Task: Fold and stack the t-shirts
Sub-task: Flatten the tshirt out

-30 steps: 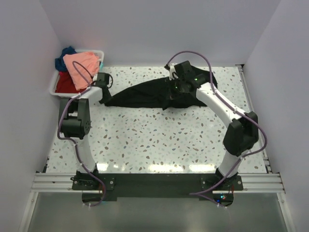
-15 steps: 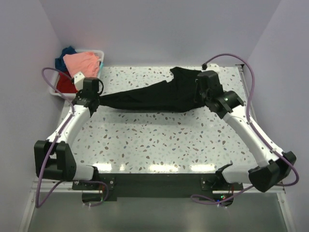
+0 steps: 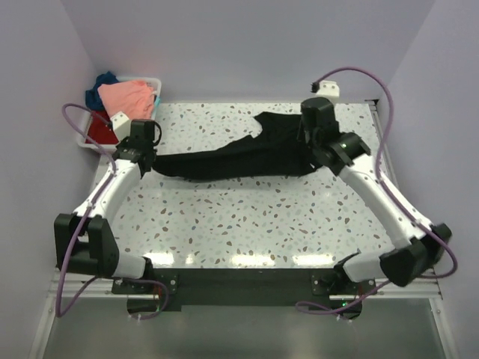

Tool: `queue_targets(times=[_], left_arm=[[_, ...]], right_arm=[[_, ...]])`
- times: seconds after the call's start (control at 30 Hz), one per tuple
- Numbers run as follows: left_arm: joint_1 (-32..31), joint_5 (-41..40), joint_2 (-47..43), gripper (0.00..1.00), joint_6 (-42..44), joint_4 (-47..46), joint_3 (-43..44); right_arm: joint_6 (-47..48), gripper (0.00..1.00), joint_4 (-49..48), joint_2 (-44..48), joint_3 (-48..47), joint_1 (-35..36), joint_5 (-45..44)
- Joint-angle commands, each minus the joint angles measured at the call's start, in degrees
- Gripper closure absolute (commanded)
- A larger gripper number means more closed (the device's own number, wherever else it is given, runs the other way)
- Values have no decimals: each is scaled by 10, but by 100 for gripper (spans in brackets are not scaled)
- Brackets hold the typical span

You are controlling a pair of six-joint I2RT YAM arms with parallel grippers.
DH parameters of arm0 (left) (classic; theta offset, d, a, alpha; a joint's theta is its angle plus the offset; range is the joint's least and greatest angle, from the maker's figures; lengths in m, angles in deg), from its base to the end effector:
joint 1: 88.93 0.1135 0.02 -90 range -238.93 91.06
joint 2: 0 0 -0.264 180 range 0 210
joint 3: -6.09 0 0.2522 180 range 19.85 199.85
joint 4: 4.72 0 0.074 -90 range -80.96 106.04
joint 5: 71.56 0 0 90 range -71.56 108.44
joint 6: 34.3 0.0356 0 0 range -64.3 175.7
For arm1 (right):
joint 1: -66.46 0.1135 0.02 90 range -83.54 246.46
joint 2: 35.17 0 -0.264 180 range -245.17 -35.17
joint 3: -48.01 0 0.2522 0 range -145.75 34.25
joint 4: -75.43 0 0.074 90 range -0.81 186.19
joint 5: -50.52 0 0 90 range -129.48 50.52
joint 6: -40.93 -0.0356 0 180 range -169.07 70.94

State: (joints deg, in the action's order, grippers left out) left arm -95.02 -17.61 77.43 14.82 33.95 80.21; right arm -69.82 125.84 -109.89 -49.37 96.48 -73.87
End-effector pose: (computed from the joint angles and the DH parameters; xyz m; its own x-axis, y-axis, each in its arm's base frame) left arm 0.2913 -0.0100 0.2879 -0.2743 -0.5029 -0.8197 -0.6993 0.6894 -0.1889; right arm 0.2479 0.1200 0.4172 -0.3699 0.1239 -0.9208 0.1615 0.9846 0.0676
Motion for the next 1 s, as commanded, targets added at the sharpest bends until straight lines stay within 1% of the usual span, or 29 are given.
queue_targets(times=[0.0, 0.03, 0.07, 0.1, 0.17, 0.2, 0.23, 0.27, 0.3, 0.33, 0.4, 0.47, 0.57, 0.6, 0.67, 0.73, 0.87, 0.97], left_arm=[[-8, -5, 87, 100, 5, -1, 51], [-10, -4, 104, 100, 5, 1, 59], [-13, -9, 136, 100, 6, 0, 67], [-18, -9, 150, 100, 7, 0, 79], [-22, -7, 190, 100, 14, -10, 91], [-26, -8, 200, 100, 14, -10, 102], [-26, -8, 213, 100, 15, -9, 107], [-27, -9, 231, 100, 15, -7, 112], [-27, -9, 239, 100, 14, -7, 118], [-27, -7, 245, 100, 17, -9, 119], [-27, -5, 258, 100, 22, -11, 122], [-27, -4, 267, 100, 28, -15, 122], [-27, 3, 279, 100, 35, -21, 122], [-28, 4, 282, 100, 36, -23, 125], [-28, 9, 291, 100, 41, -25, 129], [-28, 14, 296, 100, 44, -28, 135], [-27, 27, 309, 100, 52, -32, 144], [-27, 34, 316, 100, 55, -35, 147]], right_arm=[[30, 100, -71, -143, -37, -4, 14], [27, 100, -76, -167, -45, -5, 20], [28, 100, -93, -189, -52, -14, 43], [26, 100, -93, -237, -77, -18, 73], [26, 100, -99, -281, -102, -30, 121], [26, 100, -95, -300, -130, -33, 132], [30, 100, -93, -337, -145, -34, 163], [31, 100, -78, -356, -160, -39, 180], [33, 100, -69, -372, -195, -40, 195], [44, 100, -61, -413, -213, -40, 238], [46, 100, -19, -451, -274, -42, 260], [54, 100, 3, -486, -303, -41, 288], [54, 100, -27, -486, -285, -42, 310], [53, 97, -37, -483, -279, -41, 313], [62, 82, -59, -475, -268, -41, 339], [64, 76, -69, -466, -259, -41, 342], [60, 74, -97, -435, -224, -42, 312], [51, 71, -84, -417, -222, -42, 257]])
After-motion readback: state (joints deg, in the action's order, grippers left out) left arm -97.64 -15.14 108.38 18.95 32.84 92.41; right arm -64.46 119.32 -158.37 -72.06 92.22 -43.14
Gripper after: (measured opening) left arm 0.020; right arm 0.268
